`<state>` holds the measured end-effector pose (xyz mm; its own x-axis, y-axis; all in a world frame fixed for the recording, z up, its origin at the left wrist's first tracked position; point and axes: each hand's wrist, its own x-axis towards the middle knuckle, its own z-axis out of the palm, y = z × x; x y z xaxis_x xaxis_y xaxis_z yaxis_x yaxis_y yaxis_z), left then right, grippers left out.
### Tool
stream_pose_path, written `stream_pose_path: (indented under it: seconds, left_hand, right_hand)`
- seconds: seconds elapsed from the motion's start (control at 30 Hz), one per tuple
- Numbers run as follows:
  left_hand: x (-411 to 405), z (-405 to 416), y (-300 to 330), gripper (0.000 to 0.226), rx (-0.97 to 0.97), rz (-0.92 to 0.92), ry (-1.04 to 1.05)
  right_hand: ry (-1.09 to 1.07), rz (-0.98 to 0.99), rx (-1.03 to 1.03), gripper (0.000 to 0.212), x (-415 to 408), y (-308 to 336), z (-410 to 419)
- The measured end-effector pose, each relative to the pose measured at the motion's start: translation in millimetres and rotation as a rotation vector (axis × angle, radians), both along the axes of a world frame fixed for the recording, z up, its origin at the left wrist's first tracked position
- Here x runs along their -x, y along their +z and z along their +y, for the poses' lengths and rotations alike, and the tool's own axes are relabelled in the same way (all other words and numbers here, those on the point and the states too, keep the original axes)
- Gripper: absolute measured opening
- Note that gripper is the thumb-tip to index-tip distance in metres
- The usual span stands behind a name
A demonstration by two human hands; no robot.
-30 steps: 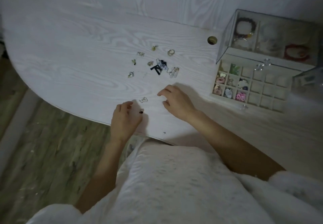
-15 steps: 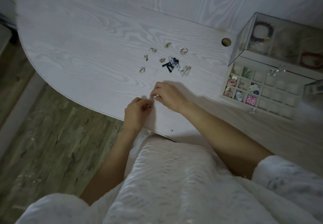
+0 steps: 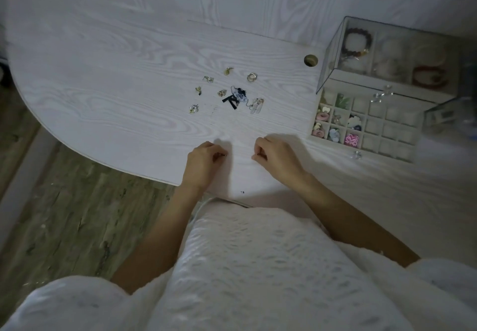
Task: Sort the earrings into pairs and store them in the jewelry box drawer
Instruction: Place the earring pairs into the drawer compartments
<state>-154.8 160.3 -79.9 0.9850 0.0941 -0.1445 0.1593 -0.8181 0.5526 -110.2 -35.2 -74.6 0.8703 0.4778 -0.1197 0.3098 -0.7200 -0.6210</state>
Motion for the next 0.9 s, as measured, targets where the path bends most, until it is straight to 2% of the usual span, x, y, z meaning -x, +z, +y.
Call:
stream_pose_path:
  seconds: [0.27,0.4,0.53,0.67,0.8,0.9]
  left_hand:
    - [-42,-39,0,0.013,0.028,-0.037,-0.225]
    - [-57,-69,-2,0.014,0.042,-0.038,-0.306]
    - [-63,-89,-4,0.014,0.043,-0.021,-0.336]
    - [-68,-104,3,0.014,0.084,-0.023,-0.364]
    - [-83,-141,25,0.011,0.227,-0.109,-0.458]
    - [-103,-181,36,0.011,0.224,-0.185,-0.599]
  right_hand:
    - [-0.604,0.011,-0.283,0.006,8,21,-97]
    - [-0.790,-0.052,-0.284,0.006,0,24,-146]
    - [-0.846,-0.107,-0.203,0.010,-6,18,-171]
    - [-0.801,-0.002,-0.110,0.021,-12,15,-177]
    - [-0.811,-0.102,0.033,0.024,-5,12,-188]
    - [-0.823,-0.117,0.109,0.019,3,4,-192]
